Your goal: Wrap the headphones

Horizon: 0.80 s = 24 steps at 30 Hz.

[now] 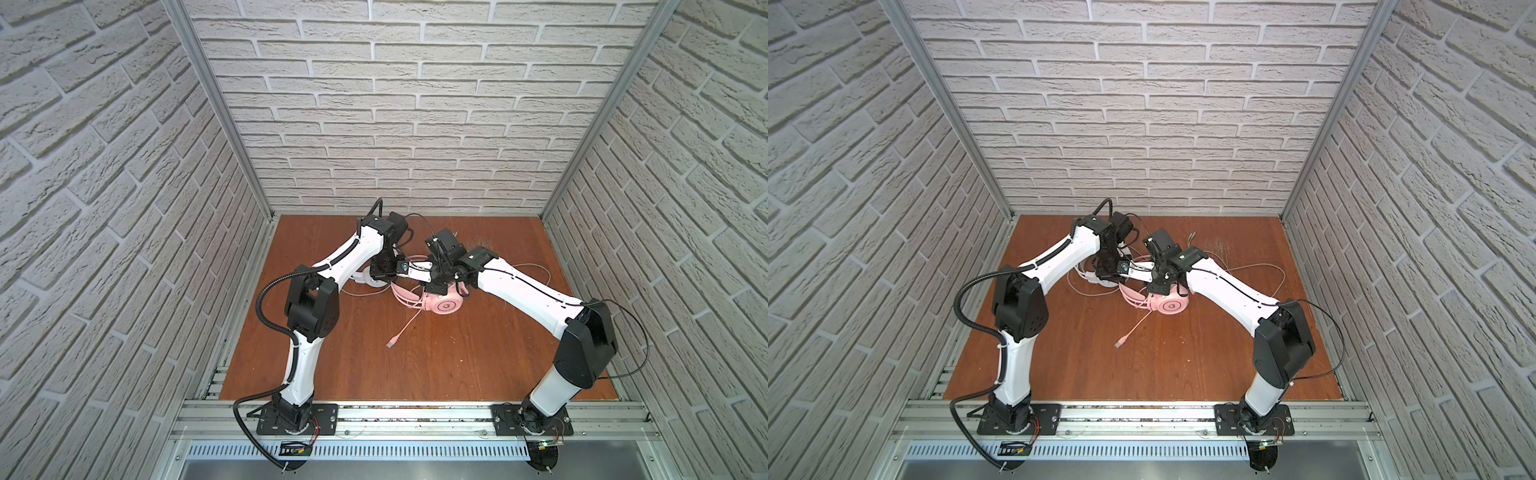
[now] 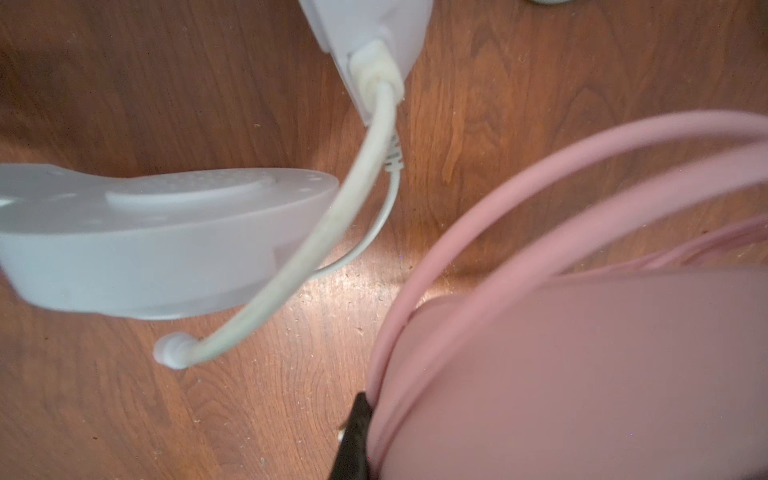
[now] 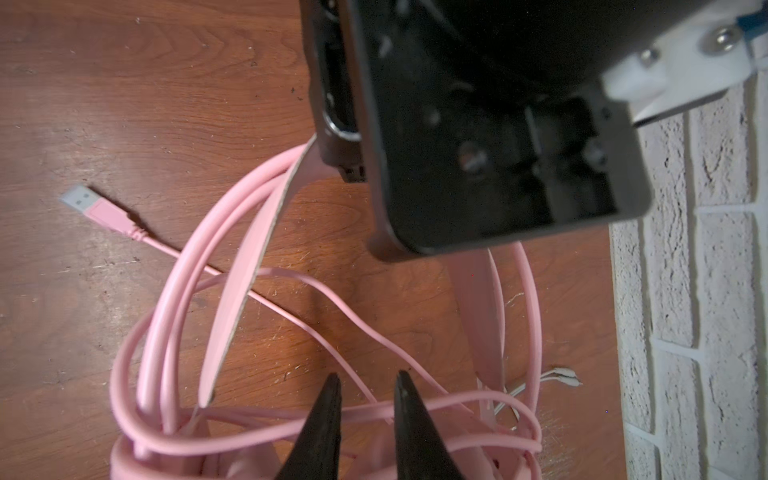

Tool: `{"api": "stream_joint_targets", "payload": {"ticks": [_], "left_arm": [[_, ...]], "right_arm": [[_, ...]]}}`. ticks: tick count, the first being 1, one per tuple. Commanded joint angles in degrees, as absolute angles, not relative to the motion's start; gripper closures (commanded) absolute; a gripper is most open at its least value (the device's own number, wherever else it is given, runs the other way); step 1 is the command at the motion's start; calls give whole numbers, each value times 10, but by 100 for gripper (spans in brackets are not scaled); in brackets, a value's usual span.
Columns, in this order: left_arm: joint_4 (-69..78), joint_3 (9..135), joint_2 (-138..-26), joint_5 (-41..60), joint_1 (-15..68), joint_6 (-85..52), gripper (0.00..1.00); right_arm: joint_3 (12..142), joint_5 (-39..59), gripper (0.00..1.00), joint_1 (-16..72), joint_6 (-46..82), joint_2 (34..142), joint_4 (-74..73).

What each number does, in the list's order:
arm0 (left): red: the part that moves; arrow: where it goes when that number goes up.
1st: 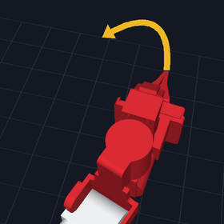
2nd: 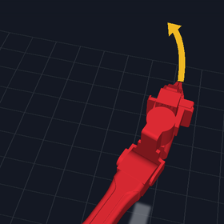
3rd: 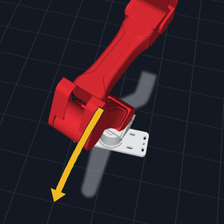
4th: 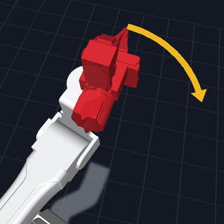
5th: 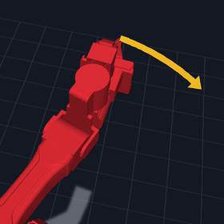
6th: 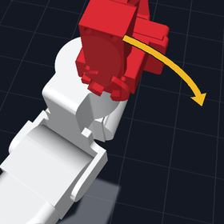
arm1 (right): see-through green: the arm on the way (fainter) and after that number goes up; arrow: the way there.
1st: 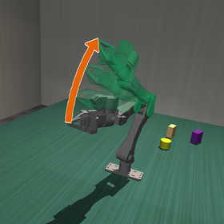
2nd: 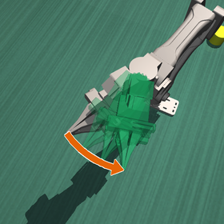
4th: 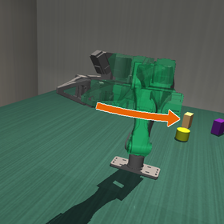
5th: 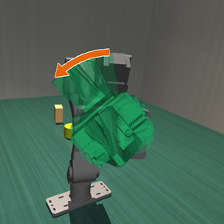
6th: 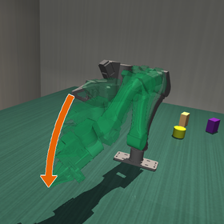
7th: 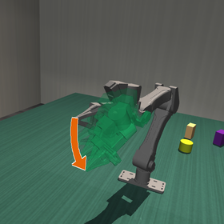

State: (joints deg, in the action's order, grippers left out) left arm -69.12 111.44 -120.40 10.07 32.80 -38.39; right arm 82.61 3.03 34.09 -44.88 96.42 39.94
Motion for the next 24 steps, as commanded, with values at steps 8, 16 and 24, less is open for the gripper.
{"api": "stream_joint_targets", "payload": {"ticks": [8, 16, 24], "left_arm": [[-685, 1127, -1204, 129, 322, -391, 100], [-636, 1078, -1194, 129, 316, -409, 100], [-593, 1057, -1196, 127, 320, -434, 100]], "right_arm": [[782, 97, 75, 323, -396, 865, 377], [714, 170, 70, 329, -439, 776, 408], [638, 182, 64, 360, -449, 698, 398]]}}
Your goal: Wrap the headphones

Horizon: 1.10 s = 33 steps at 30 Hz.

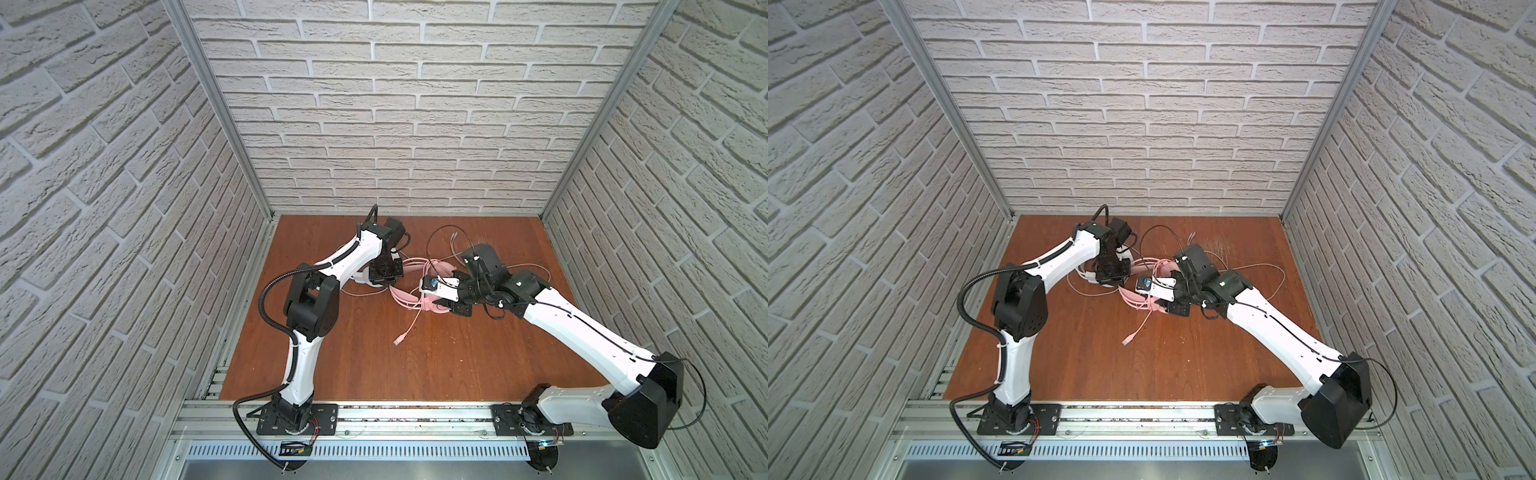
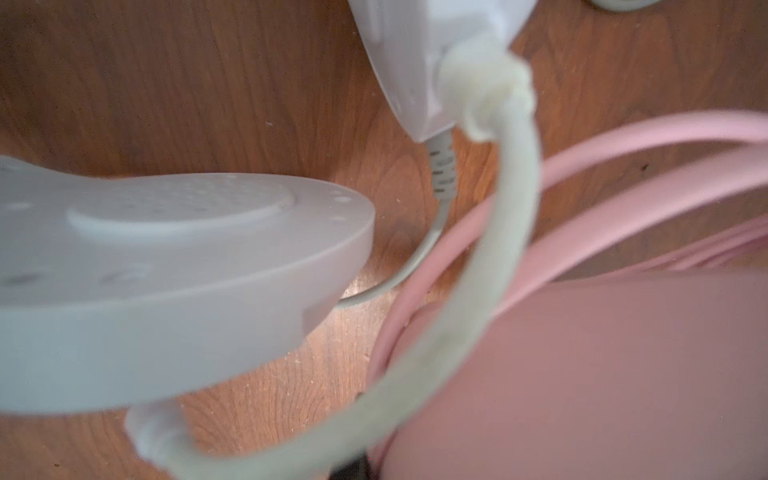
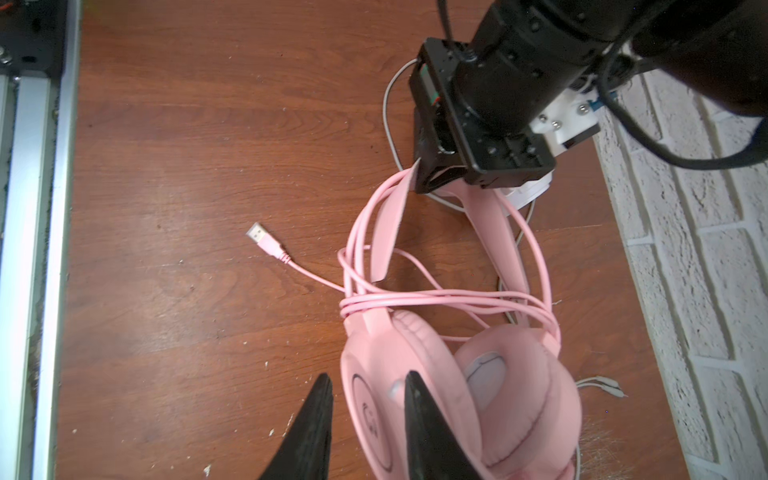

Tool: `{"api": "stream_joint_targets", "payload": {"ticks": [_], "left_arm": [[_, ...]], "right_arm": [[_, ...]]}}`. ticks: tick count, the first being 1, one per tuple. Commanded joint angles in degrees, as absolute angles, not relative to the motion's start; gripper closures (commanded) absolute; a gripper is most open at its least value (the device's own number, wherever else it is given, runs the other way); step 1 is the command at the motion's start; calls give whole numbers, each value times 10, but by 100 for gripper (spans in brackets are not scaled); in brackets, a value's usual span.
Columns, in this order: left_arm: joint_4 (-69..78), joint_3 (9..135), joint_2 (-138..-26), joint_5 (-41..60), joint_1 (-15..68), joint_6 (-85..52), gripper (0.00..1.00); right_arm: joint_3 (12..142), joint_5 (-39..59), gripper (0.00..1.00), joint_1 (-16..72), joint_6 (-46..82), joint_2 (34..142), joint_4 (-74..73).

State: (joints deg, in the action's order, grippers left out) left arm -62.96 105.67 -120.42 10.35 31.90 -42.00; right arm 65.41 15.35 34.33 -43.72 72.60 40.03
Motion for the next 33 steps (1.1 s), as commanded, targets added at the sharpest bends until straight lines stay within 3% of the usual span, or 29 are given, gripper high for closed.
{"api": "stream_joint_targets", "payload": {"ticks": [1, 6, 13, 33], "left_arm": [[-590, 1057, -1198, 126, 321, -437, 100], [-578, 1053, -1203, 114, 324, -443, 100], [-560, 1037, -1205, 103, 328, -445, 100], [-554, 1023, -1212, 92, 326, -431, 100]], "right_arm": [[625, 181, 62, 371, -462, 692, 396], [577, 174, 62, 407, -454, 696, 355], [569, 154, 57, 448, -479, 781, 320], [645, 90, 59, 484, -580, 990, 270]]}}
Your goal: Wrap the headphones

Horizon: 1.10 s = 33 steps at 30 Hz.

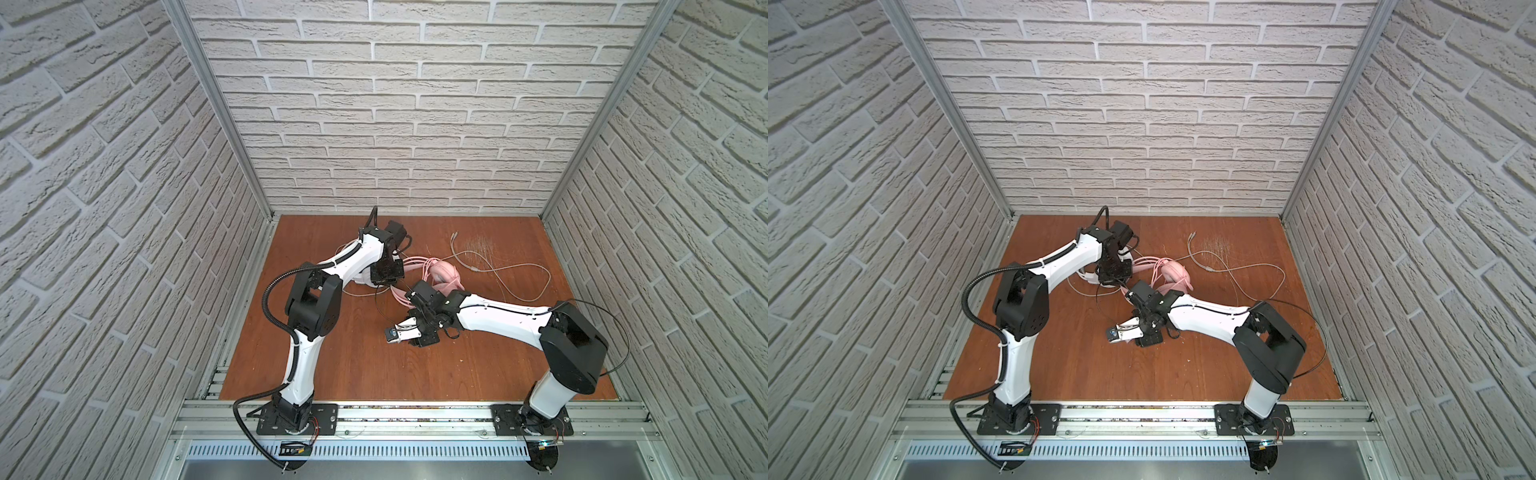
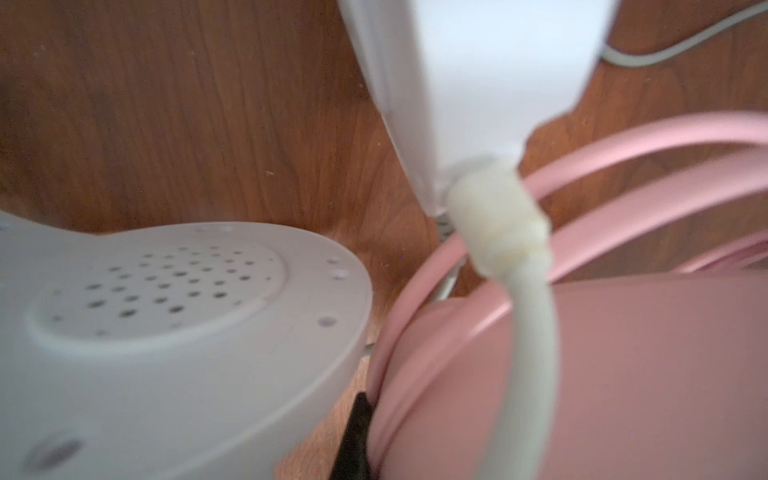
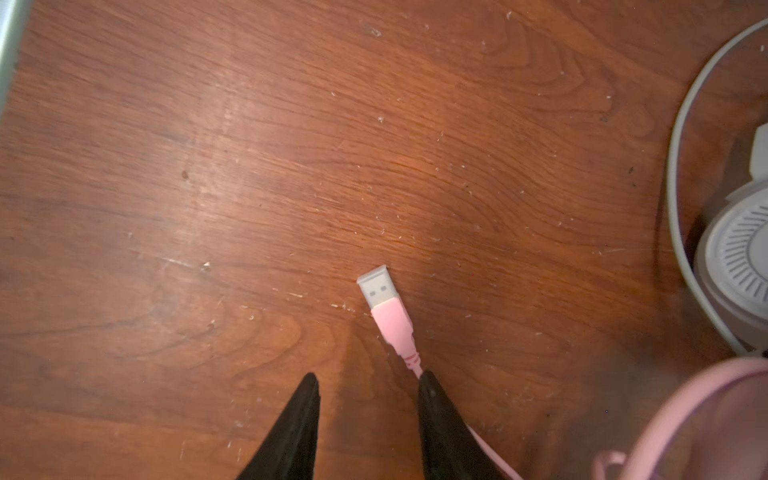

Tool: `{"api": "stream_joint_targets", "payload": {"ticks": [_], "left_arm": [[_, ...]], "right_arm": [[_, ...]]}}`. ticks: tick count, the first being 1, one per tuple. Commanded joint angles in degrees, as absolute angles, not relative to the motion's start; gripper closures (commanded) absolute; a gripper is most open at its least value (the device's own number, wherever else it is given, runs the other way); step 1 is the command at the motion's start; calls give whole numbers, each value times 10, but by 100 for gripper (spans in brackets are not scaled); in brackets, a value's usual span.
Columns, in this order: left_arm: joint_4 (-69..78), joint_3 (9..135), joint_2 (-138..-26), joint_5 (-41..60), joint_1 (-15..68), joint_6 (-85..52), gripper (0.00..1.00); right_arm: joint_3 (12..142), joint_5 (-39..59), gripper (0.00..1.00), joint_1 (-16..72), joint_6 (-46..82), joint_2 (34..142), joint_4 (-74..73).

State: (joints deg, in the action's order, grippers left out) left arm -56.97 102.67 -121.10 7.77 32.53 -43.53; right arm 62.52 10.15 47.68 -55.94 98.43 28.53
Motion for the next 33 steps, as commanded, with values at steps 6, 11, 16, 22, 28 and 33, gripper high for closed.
{"api": "stream_joint_targets", "payload": {"ticks": [6, 11, 16, 22, 28, 33], "left_arm": [[-555, 1022, -1212, 94, 326, -428, 100], [-557, 1022, -1211, 93, 326, -427, 100], [-558, 1022, -1210, 94, 326, -426, 100], [-559, 1022, -1208, 94, 326, -426, 100], [-562, 1023, -1207, 93, 326, -426, 100], [-562, 1021, -1206, 91, 326, -426, 100]], "right_arm": [[676, 76, 58, 488, -598, 1033, 284], [705, 73, 58, 490, -602, 1068, 325], [730, 70, 58, 491, -603, 1092, 358], [759, 53, 60, 492, -606, 1127, 382], [777, 41, 70, 493, -606, 1155, 401], [745, 43, 79, 496, -603, 1140, 380]]}}
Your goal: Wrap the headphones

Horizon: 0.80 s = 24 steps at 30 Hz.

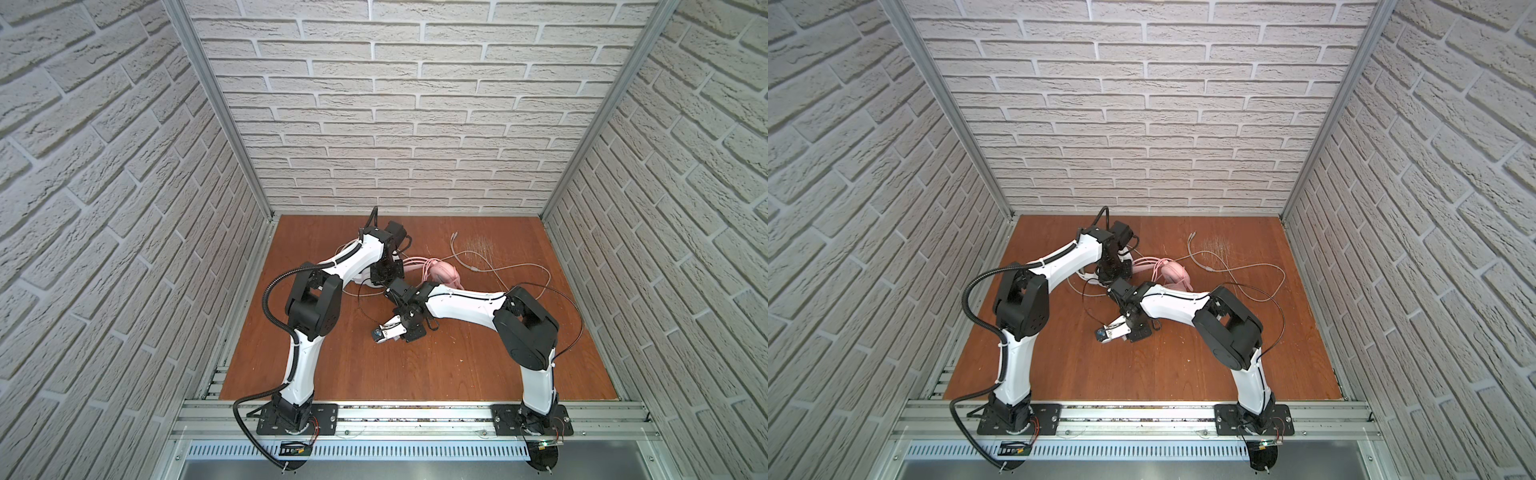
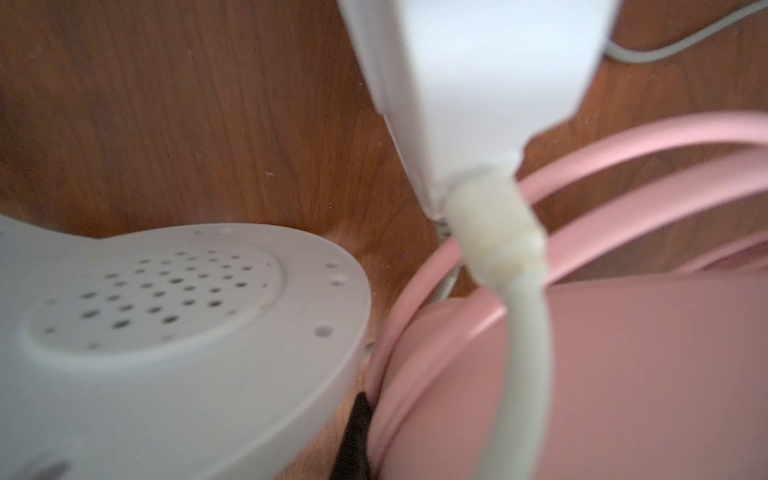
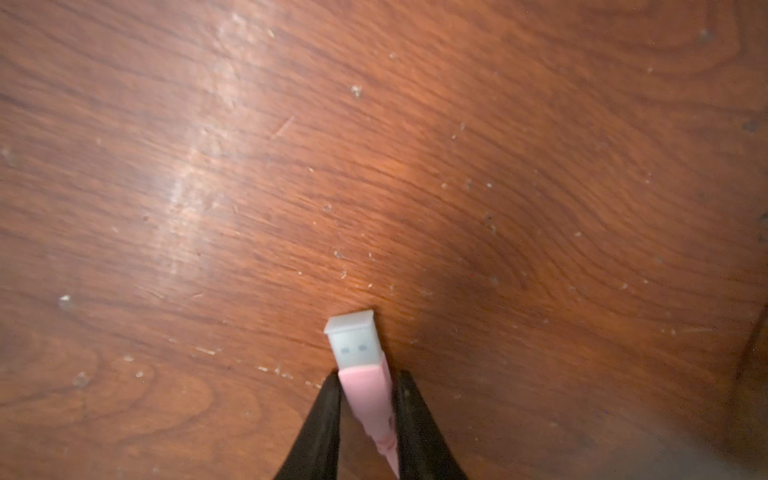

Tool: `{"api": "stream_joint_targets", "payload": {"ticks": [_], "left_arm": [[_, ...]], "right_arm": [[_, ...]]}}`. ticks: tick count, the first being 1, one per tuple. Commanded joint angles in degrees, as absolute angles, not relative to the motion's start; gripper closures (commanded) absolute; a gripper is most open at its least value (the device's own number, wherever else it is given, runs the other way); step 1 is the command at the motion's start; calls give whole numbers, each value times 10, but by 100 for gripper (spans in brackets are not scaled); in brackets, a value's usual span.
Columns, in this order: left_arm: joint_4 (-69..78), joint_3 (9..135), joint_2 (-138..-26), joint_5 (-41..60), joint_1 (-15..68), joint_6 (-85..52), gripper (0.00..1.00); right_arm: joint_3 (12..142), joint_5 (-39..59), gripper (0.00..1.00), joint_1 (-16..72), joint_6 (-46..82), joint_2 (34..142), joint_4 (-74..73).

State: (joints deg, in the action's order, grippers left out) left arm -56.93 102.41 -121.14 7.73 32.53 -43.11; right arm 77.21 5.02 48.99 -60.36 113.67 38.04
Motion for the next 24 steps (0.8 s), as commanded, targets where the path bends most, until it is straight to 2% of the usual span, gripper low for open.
{"api": "stream_joint_targets", "payload": {"ticks": [1, 4, 10, 24], "left_arm": [[-562, 1020, -1206, 91, 327, -426, 100], [-562, 1020, -1205, 91, 327, -427, 100], [-560, 1019, -1204, 93, 326, -429, 100], [-554, 1015, -1191, 90, 326, -441, 100]], "right_arm": [[735, 46, 82, 496, -600, 1137, 372], [701, 53, 88, 496, -587, 1101, 336], [653, 72, 94, 496, -548, 1052, 281], [591, 127, 95, 475, -422, 906, 203]]}}
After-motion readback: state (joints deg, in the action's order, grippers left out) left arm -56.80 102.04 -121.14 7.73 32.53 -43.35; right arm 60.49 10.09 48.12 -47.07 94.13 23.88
